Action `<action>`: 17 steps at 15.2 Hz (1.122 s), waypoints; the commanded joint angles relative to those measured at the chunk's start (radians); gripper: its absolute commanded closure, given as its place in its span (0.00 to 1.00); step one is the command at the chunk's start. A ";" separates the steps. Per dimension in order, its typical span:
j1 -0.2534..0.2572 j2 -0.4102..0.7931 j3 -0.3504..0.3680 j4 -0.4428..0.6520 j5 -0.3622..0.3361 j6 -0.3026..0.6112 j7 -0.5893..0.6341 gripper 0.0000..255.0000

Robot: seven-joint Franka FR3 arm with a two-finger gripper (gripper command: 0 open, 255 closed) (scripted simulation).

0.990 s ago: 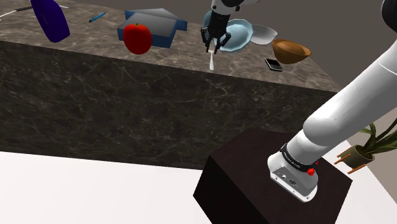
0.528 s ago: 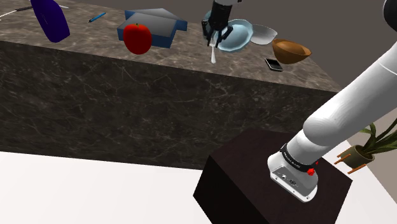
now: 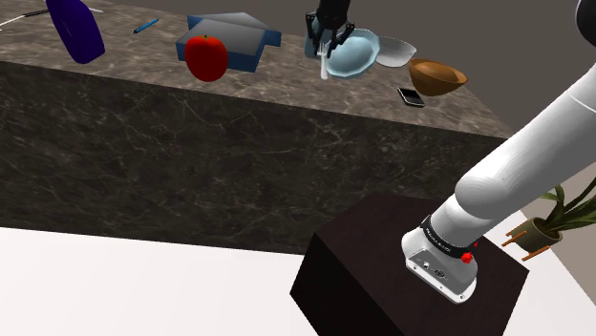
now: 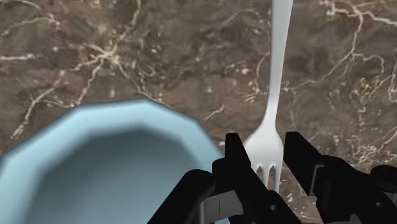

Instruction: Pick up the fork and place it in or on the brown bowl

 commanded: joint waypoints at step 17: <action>0.004 0.054 0.006 0.303 -0.015 -0.252 0.005 1.00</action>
